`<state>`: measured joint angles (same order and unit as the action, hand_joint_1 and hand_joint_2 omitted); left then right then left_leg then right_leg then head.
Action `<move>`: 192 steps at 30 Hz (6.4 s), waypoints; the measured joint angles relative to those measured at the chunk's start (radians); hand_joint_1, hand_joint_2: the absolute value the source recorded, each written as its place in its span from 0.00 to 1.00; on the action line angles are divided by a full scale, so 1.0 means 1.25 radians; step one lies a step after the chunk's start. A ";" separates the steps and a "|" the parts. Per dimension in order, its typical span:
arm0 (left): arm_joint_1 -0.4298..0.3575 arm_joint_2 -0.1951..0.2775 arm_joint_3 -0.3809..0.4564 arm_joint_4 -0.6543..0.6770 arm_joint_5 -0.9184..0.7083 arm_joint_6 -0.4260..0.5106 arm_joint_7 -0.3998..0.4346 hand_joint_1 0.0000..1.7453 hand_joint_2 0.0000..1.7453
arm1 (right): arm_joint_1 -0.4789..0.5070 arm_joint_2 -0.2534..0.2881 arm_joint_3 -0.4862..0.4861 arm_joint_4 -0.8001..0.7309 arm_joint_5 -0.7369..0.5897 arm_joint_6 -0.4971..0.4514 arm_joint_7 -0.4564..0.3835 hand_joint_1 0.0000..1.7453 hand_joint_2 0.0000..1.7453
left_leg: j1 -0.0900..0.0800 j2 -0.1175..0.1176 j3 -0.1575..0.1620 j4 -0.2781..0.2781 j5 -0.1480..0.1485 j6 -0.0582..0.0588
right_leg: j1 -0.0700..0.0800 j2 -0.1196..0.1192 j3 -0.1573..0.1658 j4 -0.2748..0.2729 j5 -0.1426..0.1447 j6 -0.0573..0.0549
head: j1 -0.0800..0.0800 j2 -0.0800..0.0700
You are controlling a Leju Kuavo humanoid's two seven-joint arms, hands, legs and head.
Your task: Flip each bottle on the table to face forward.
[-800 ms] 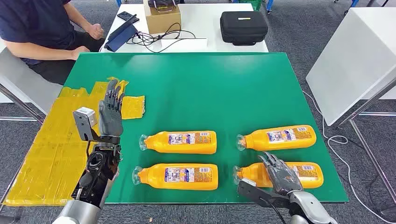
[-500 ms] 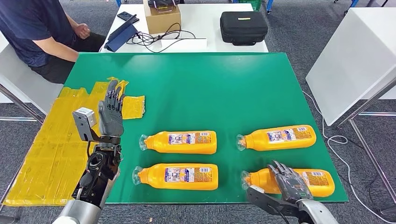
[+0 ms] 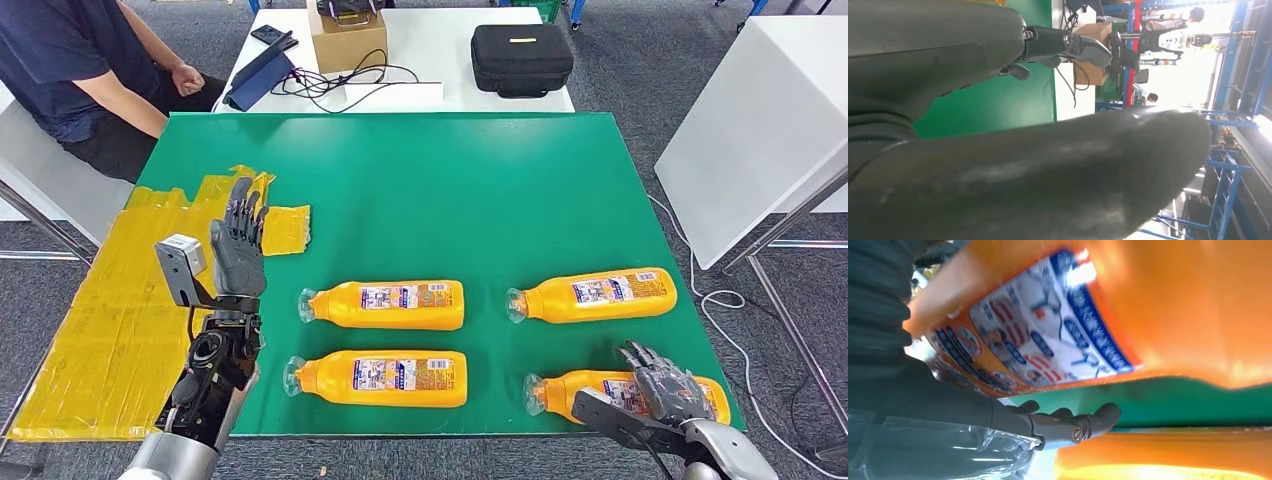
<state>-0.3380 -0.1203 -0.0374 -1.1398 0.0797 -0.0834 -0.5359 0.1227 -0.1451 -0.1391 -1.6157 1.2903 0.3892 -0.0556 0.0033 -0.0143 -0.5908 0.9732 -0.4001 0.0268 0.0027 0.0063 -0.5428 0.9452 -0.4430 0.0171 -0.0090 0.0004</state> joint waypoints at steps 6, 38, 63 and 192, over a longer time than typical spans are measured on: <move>0.003 -0.012 0.000 0.000 0.000 0.001 0.000 0.00 0.00 | -0.024 0.011 -0.025 0.026 0.047 -0.010 0.018 0.00 1.00 | 0.000 0.004 0.003 -0.001 -0.001 0.000 | 0.000 0.004 0.001 0.000 0.001 -0.001 | 0.000 0.000; 0.084 -0.037 0.010 -0.116 0.001 0.005 0.036 0.00 0.00 | 0.000 0.081 -0.150 -0.053 0.025 0.125 -0.083 1.00 1.00 | -0.001 0.004 0.002 0.000 0.000 0.001 | 0.000 0.004 0.000 0.000 0.003 0.000 | 0.000 0.000; 0.053 -0.043 0.030 -0.121 0.042 0.009 0.072 0.00 1.00 | -0.308 0.194 -0.162 -0.085 -0.358 -0.026 -0.165 1.00 1.00 | 0.000 0.004 -0.002 0.000 0.002 0.002 | 0.000 0.004 -0.003 0.001 0.003 0.000 | 0.000 0.000; -0.112 0.011 -0.068 -0.003 -0.007 0.131 -0.002 1.00 1.00 | -0.772 0.352 0.604 0.670 -0.512 -0.421 -0.054 0.00 0.00 | 0.001 0.004 -0.008 0.000 0.006 -0.002 | 0.002 0.004 -0.011 0.004 0.006 -0.002 | 0.000 0.000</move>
<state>-0.4780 -0.1061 -0.1227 -1.1433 0.0708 0.0803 -0.5388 -0.8426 0.2943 0.6156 -0.7784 0.6504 -0.1369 -0.1237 0.0044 -0.0091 -0.6006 0.9734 -0.3927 0.0247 0.0049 0.0111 -0.5567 0.9507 -0.4359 0.0141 -0.0085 0.0004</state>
